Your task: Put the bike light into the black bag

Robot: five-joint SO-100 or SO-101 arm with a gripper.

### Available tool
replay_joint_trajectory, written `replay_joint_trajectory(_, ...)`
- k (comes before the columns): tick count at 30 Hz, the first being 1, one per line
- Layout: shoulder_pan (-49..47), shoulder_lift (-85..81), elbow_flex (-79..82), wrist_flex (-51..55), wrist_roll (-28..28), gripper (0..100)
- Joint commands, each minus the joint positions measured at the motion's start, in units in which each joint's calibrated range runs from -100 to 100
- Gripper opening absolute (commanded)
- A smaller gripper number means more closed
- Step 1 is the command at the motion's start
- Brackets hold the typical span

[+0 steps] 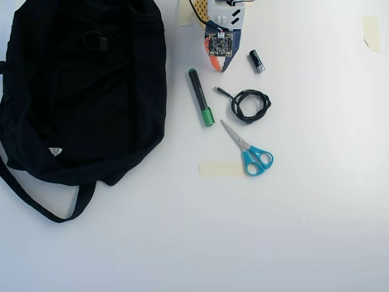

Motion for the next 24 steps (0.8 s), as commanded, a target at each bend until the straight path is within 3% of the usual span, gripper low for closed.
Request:
replay_joint_trajectory(1,0.0,-8.5,3.4,4.5,0.6,2)
replay_joint_trajectory(5,0.5,-10.0,3.2,12.5,0.6,2)
replay_joint_trajectory(24,0.5,-10.0,3.2,12.7,0.9,2)
